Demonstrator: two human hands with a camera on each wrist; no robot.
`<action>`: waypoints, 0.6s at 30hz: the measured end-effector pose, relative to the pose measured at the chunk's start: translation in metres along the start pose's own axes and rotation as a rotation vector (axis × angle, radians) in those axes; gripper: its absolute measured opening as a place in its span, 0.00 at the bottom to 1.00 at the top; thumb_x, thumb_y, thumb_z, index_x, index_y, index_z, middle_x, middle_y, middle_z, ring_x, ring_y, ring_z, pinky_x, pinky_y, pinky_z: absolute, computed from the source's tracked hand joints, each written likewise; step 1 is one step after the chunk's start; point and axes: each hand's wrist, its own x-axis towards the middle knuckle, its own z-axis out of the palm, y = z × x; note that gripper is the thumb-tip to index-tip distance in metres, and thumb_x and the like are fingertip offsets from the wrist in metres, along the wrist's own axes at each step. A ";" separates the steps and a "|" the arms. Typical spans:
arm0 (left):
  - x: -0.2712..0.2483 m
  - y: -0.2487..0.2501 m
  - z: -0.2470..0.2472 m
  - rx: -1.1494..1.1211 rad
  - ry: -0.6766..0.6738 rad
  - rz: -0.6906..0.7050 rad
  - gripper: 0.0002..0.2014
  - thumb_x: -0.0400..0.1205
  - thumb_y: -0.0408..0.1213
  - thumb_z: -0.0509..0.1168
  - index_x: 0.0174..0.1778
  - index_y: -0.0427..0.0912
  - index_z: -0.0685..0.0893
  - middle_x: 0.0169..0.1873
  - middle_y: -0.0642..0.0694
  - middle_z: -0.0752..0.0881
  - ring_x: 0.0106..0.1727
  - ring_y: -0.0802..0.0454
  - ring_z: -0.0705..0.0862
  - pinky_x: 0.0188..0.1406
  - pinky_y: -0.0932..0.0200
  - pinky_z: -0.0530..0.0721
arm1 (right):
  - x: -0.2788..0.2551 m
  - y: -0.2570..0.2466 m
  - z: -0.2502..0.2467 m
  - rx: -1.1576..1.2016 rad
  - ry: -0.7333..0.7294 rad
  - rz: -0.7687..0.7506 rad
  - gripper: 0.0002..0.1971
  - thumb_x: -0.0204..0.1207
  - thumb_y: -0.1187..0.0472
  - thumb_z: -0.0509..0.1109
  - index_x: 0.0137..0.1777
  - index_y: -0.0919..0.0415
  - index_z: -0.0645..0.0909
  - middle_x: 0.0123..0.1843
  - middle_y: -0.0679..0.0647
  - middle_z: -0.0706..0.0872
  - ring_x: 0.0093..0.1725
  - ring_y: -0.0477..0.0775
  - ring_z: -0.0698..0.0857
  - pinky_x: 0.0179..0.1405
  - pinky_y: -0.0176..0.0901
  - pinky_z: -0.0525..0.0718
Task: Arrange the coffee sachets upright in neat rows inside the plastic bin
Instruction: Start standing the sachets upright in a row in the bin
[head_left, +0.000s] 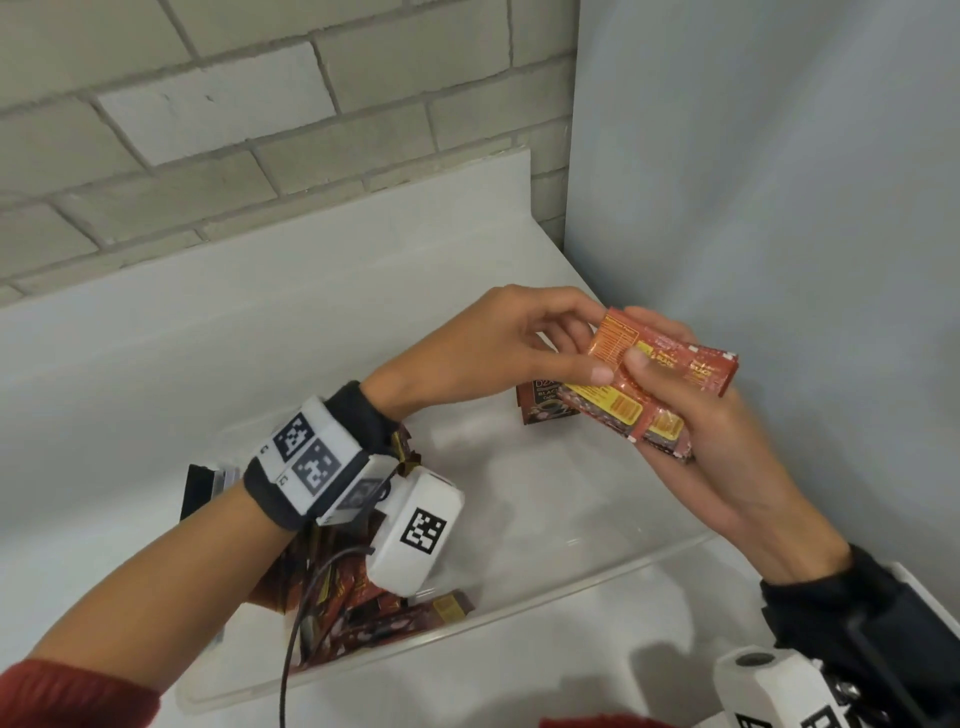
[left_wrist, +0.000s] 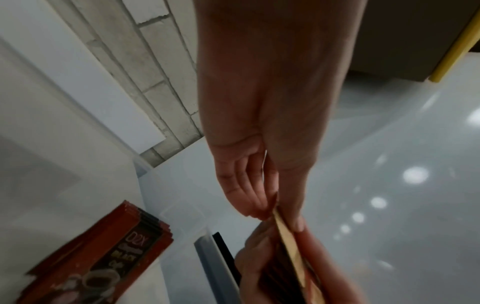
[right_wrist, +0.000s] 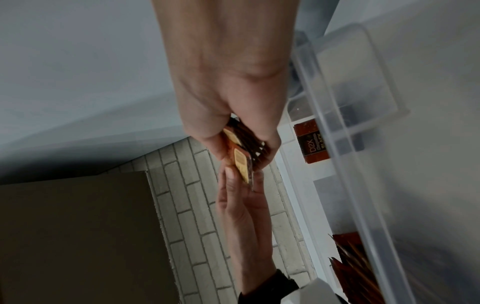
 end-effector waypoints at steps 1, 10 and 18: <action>-0.001 0.001 0.001 -0.029 0.009 0.002 0.15 0.75 0.33 0.75 0.57 0.34 0.85 0.46 0.38 0.88 0.47 0.45 0.86 0.52 0.48 0.85 | 0.000 0.000 0.000 -0.014 -0.013 0.001 0.22 0.76 0.63 0.66 0.71 0.58 0.76 0.63 0.58 0.88 0.61 0.56 0.88 0.55 0.46 0.87; -0.009 0.009 -0.007 -0.179 0.119 0.138 0.08 0.74 0.26 0.74 0.45 0.39 0.84 0.43 0.43 0.87 0.48 0.45 0.86 0.54 0.42 0.83 | 0.005 0.002 0.001 -0.001 -0.045 0.103 0.58 0.43 0.27 0.79 0.71 0.64 0.76 0.48 0.59 0.88 0.47 0.54 0.89 0.47 0.51 0.89; -0.011 -0.005 -0.006 -0.142 0.057 0.195 0.03 0.76 0.34 0.70 0.42 0.40 0.88 0.48 0.52 0.89 0.57 0.46 0.85 0.54 0.36 0.82 | 0.001 -0.002 0.002 -0.016 -0.075 0.184 0.21 0.71 0.52 0.69 0.62 0.61 0.82 0.51 0.56 0.89 0.45 0.51 0.89 0.43 0.46 0.89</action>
